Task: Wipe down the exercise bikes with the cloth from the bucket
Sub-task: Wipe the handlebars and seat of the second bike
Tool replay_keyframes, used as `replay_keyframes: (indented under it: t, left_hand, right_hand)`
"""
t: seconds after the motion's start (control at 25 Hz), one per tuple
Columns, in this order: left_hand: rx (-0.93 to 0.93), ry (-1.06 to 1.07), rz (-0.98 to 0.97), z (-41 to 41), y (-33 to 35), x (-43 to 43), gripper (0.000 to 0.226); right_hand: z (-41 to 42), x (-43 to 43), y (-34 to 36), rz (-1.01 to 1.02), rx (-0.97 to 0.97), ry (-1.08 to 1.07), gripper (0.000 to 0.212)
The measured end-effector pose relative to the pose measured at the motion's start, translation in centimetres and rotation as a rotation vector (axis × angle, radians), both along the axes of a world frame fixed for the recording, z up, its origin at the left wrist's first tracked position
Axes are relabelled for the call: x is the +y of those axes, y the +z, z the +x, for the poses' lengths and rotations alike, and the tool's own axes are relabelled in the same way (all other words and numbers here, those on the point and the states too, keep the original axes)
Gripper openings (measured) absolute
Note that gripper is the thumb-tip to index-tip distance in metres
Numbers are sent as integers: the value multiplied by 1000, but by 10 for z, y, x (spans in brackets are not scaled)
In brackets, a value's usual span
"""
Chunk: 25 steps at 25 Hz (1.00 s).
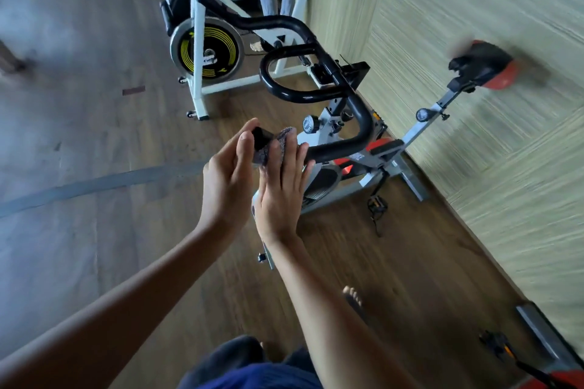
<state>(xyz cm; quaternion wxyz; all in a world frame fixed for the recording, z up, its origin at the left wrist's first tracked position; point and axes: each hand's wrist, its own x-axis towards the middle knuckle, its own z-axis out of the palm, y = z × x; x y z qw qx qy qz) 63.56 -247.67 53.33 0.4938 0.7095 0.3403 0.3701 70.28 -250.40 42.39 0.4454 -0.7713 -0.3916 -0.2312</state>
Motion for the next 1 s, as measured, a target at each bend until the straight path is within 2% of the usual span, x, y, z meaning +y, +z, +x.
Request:
replay_keyframes:
  t: [0.08,0.24,0.36,0.48,0.64,0.84,1.0]
  left_hand:
    - [18,40,69,3,-11,-6,44]
    - [175,194,404,16,-40,-15,55]
    - [345,320,671,28,-57,-31,60]
    - [498,322,853,40,-69,-49,62]
    - [647,369,891,63,-82,-65,67]
    - [837,455,830,95,-106,-84,77]
    - [876,568,773,114,-109,-94,83]
  right_hand:
    - [13,-8,-8,-36,-53,49,69]
    - [46,-26,-23,-95,-179,156,84]
    - [76,-46,-34,-168,-213,211,94]
    - [104,-63,-38,-236,-236,295,97]
    - [133,-73,-41,-252,-284,394,93]
    - [175,-85,-42,-253,-320,509,88]
    - [211,-91,-44,-220,-290,645,86]
